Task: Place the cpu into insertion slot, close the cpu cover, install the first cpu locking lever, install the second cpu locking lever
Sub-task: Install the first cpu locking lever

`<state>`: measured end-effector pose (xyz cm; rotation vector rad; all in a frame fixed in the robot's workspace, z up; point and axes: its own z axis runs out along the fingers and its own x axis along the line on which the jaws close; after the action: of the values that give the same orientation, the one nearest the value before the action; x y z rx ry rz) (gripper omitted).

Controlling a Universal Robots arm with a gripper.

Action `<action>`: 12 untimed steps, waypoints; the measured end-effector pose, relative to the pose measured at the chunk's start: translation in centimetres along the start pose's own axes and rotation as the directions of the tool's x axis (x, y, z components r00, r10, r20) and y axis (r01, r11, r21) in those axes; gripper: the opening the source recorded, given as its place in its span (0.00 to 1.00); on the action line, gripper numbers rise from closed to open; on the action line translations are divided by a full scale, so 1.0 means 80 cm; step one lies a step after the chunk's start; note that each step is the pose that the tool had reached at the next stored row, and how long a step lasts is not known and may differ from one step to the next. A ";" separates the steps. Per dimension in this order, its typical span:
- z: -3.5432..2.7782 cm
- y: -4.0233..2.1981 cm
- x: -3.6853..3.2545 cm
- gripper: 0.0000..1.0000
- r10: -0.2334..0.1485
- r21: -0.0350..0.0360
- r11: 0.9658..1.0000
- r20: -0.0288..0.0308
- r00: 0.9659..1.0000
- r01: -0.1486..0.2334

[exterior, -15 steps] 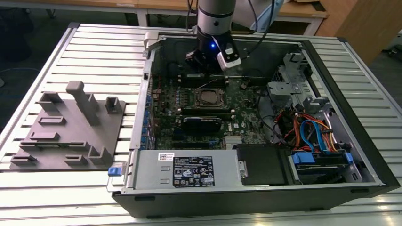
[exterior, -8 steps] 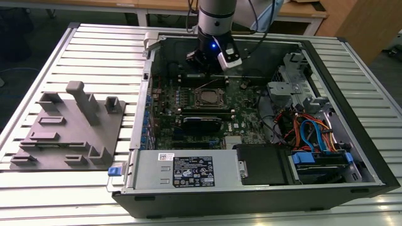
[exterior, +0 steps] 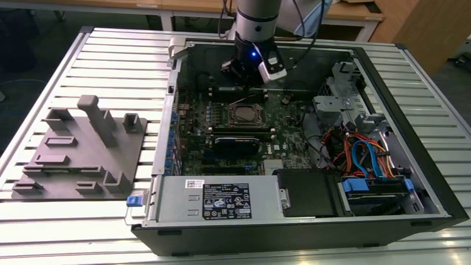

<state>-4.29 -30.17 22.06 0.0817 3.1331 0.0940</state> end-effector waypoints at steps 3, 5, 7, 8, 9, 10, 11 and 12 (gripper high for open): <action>0.0003 0.0002 -0.0031 0.10 -0.002 0.000 1.000 0.000 1.000 0.002; 0.0008 0.0003 -0.0047 0.10 -0.002 0.000 1.000 0.000 1.000 0.002; 0.0017 0.0003 -0.0059 0.10 -0.002 0.000 1.000 0.000 1.000 0.002; 0.0021 0.0002 -0.0065 0.10 -0.002 0.000 1.000 0.000 1.000 0.002; 0.0026 0.0002 -0.0071 0.10 -0.002 0.000 1.000 0.000 1.000 0.002; 0.0028 0.0002 -0.0074 0.10 -0.002 0.000 1.000 0.000 1.000 0.002; 0.0031 0.0001 -0.0074 0.10 -0.002 0.000 1.000 0.000 1.000 0.002; 0.0034 0.0001 -0.0075 0.10 -0.002 0.000 1.000 0.000 1.000 0.002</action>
<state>-3.69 -30.18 21.79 0.0782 3.1333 0.0939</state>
